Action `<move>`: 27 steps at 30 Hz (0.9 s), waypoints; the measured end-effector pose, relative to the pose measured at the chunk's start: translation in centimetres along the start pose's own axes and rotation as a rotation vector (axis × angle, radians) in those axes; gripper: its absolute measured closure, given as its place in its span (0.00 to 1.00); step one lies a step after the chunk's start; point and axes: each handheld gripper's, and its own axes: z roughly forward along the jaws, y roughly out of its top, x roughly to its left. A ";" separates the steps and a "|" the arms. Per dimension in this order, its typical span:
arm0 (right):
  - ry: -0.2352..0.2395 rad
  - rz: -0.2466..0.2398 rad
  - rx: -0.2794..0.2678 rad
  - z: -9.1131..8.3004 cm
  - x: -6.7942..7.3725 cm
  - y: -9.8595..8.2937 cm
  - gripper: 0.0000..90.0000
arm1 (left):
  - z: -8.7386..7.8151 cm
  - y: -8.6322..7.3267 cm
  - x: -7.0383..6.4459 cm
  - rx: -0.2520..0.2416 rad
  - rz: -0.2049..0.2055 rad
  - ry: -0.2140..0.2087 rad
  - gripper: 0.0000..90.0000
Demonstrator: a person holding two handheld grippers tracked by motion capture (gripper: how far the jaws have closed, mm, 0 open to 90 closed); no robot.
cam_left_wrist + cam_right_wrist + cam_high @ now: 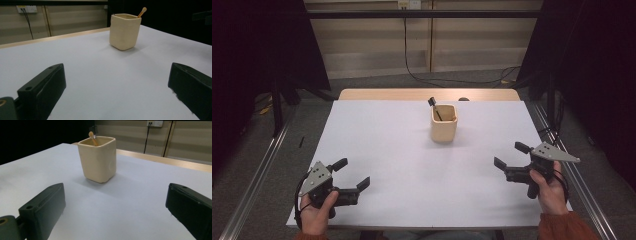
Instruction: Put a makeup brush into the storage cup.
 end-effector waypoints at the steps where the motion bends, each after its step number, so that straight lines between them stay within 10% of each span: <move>1: -0.006 0.003 -0.001 -0.3 0.0 -0.1 0.03 | 0.0 0.0 0.0 0.004 -0.002 0.001 0.02; 27: -0.085 0.072 -0.005 -4.2 0.1 -3.4 0.02 | -1.7 -0.4 -0.2 -0.013 -0.002 0.034 0.02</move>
